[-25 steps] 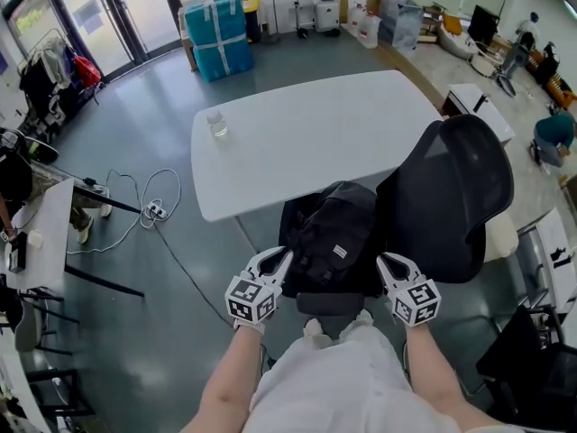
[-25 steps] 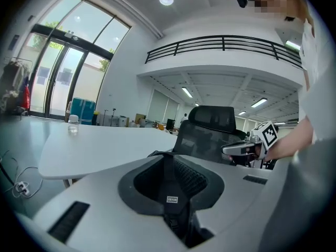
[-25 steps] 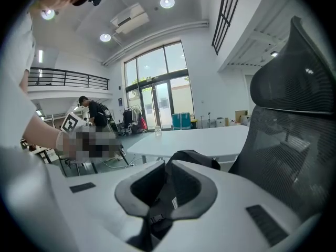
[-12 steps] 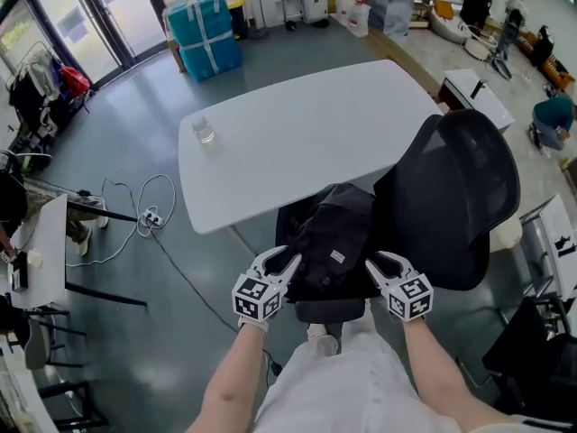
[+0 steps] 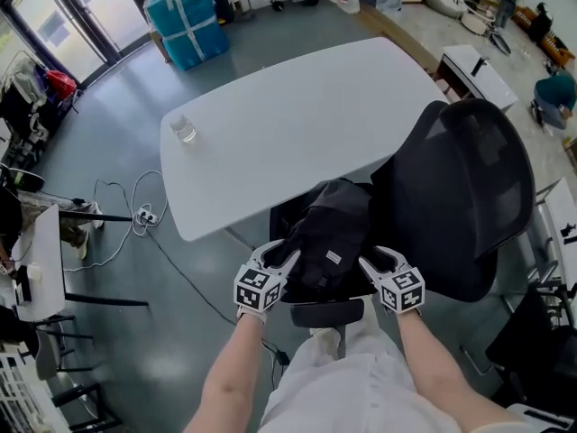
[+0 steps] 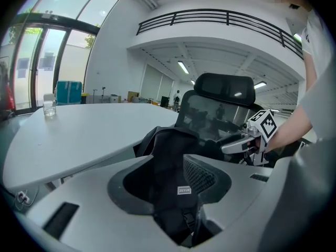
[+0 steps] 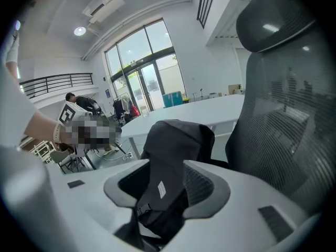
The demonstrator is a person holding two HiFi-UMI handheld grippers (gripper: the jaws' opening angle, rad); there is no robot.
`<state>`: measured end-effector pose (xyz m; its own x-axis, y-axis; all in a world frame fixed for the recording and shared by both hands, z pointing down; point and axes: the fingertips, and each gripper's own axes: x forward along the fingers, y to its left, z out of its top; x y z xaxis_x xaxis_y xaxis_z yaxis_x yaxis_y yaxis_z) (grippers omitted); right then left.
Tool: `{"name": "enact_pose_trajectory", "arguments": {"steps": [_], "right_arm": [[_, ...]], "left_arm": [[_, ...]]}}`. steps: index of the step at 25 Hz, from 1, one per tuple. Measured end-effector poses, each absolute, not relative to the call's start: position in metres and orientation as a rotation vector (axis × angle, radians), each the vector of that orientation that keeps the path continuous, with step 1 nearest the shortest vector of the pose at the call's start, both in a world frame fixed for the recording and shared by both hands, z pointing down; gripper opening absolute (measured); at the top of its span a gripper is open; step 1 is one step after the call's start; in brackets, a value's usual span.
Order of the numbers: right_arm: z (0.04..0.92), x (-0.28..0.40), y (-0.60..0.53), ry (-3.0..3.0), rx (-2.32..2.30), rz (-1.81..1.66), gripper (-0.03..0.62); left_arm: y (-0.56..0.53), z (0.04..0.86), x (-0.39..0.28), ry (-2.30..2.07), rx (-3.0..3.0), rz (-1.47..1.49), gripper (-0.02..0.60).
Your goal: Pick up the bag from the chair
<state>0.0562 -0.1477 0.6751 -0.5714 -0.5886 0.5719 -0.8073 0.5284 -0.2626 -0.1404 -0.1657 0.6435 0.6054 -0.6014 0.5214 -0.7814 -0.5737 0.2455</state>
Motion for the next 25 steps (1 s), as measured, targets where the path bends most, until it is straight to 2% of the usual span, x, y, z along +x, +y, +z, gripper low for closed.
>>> {"name": "enact_pose_trajectory", "arguments": {"steps": [16,25], "right_arm": [[0.756,0.061,-0.172,-2.185,1.044,0.943,0.256],[0.786,0.06,-0.178,-2.112,1.009,1.054,0.296]], "left_arm": [[-0.205,0.726,-0.139,-1.028,2.229,0.766,0.265],[-0.224,0.755,-0.127,-0.928,2.258,1.011,0.308]]}}
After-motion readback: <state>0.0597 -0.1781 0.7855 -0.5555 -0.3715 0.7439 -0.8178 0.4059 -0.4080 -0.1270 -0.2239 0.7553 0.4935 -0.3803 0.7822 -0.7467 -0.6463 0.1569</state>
